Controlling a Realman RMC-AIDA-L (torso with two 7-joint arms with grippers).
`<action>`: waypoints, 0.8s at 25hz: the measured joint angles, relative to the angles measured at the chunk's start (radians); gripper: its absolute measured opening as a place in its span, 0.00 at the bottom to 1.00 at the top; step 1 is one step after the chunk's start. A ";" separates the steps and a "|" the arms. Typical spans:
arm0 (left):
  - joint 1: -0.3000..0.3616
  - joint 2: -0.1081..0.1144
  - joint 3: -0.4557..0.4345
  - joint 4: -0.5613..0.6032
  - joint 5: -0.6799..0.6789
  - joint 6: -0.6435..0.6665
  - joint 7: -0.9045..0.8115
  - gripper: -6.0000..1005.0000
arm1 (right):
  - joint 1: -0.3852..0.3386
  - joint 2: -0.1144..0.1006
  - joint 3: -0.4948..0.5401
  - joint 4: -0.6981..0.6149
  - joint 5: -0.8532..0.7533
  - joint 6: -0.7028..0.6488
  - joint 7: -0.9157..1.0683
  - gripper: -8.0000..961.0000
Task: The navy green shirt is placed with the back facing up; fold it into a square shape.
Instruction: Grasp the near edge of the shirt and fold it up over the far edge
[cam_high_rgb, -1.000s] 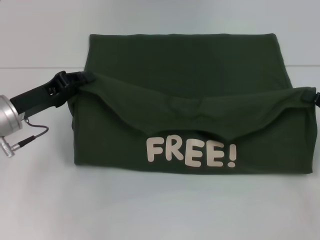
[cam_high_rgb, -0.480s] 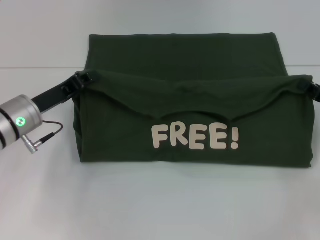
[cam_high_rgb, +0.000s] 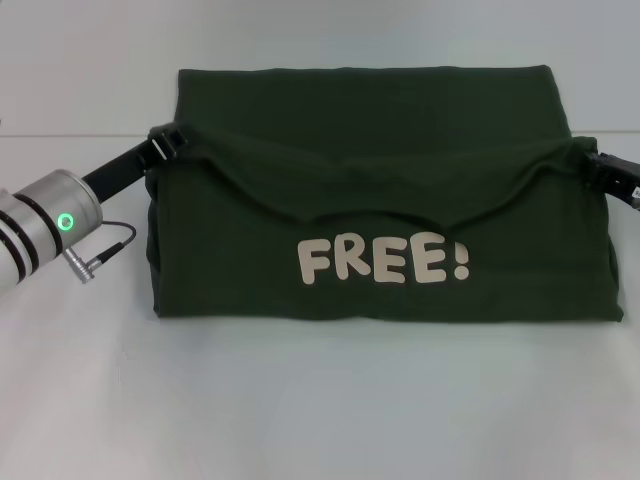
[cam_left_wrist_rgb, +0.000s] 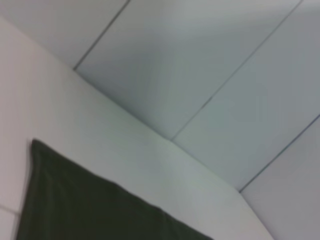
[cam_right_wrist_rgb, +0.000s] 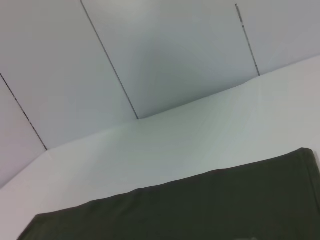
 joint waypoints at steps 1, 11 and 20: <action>-0.002 -0.002 0.000 -0.001 -0.014 -0.007 0.016 0.04 | 0.004 0.001 0.000 0.003 0.004 0.009 -0.010 0.07; -0.039 -0.015 0.007 -0.034 -0.076 -0.084 0.133 0.04 | 0.009 0.003 0.000 0.013 0.035 0.029 -0.030 0.11; -0.040 -0.017 0.008 -0.103 -0.173 -0.088 0.274 0.05 | 0.012 0.004 0.002 0.028 0.035 0.054 -0.078 0.15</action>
